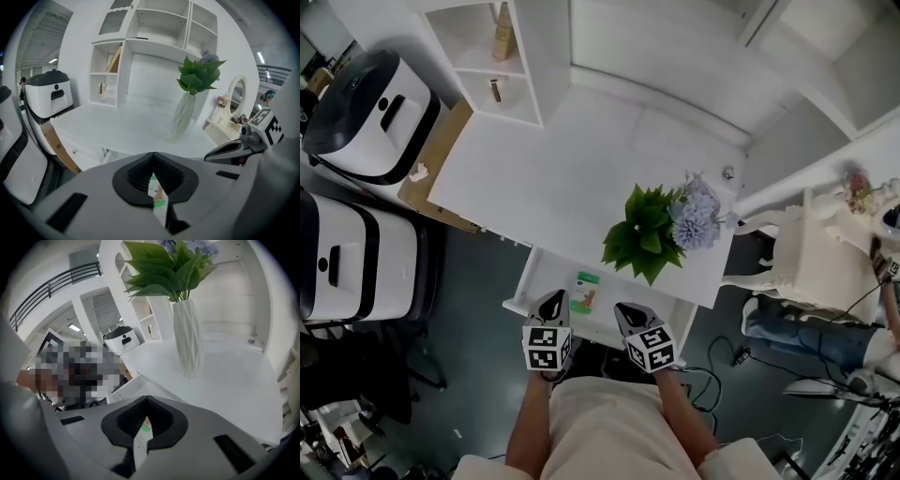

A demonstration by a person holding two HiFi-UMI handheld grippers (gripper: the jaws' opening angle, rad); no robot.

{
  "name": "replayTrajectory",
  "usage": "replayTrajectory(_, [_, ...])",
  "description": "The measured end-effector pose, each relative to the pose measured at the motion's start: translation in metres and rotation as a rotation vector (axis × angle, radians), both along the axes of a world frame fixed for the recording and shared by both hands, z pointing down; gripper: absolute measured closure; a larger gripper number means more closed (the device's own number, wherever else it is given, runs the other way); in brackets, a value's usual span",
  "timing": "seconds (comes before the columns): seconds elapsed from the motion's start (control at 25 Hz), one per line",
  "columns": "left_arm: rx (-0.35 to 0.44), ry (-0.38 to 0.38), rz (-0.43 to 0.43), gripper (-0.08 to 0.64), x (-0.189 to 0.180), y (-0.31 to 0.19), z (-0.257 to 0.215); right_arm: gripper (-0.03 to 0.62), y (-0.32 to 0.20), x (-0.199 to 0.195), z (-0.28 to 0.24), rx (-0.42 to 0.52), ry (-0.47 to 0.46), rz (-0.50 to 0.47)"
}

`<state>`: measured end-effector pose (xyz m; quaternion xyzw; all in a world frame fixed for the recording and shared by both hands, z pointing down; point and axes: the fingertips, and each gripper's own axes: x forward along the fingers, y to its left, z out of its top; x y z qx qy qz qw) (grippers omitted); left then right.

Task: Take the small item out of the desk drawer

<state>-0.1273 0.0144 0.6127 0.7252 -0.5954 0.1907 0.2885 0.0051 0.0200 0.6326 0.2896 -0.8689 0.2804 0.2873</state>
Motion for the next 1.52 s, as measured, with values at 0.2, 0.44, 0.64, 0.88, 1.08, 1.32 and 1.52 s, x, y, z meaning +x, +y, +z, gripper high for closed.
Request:
replayTrajectory(0.2, [-0.016,0.008,0.009,0.545,0.004,0.006,0.005,0.569,0.005,0.001,0.004,-0.008,0.021,-0.006])
replayTrajectory(0.44, [-0.018,0.005,-0.014,0.544,0.01,0.02,0.006,0.569,0.008,0.002,0.002,0.022,0.051,-0.048])
replayTrajectory(0.64, [-0.061,-0.011,-0.01,0.543,0.023,0.035,0.018,0.569,0.018,0.008,0.003,-0.004,0.032,-0.05])
replayTrajectory(0.88, [-0.141,-0.017,0.022,0.543,0.035,0.041,0.044,0.569,0.026,0.012,0.013,-0.028,0.016,-0.05])
replayTrajectory(1.08, [-0.202,0.02,0.058,0.526,0.046,0.047,0.061,0.568,0.021,0.023,0.024,-0.06,0.001,-0.017])
replayTrajectory(1.32, [-0.27,-0.007,0.116,0.455,0.056,0.046,0.078,0.569,0.015,0.031,0.033,-0.074,-0.007,0.009])
replayTrajectory(1.52, [-0.337,-0.032,0.144,0.371,0.063,0.039,0.099,0.568,0.015,0.034,0.036,-0.081,-0.008,0.013])
